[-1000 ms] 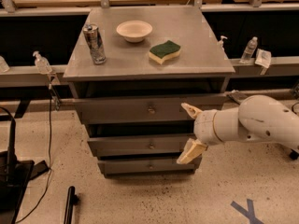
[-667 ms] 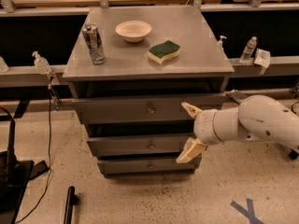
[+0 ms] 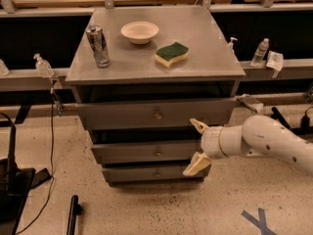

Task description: Open middle drawer

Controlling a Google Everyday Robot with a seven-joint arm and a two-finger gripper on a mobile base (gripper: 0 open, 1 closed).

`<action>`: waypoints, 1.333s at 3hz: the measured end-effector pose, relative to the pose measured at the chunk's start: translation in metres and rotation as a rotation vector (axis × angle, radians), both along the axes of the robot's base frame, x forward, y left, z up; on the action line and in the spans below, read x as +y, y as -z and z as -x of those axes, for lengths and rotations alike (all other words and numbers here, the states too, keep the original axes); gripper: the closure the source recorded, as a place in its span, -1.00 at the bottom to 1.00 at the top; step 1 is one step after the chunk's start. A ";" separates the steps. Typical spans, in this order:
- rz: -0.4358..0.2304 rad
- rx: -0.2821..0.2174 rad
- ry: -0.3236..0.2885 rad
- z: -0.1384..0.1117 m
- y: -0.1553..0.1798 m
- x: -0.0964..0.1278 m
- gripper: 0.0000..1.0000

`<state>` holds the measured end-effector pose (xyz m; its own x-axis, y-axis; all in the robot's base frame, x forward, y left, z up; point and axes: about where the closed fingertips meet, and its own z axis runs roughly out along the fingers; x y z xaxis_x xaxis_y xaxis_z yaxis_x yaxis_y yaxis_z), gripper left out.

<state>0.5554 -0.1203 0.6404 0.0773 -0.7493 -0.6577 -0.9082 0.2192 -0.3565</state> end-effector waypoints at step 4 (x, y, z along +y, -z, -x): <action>-0.214 -0.045 0.013 -0.047 0.140 0.007 -1.00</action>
Offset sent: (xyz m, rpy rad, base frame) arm 0.0660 0.0012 -0.1732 0.3495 -0.0607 0.0212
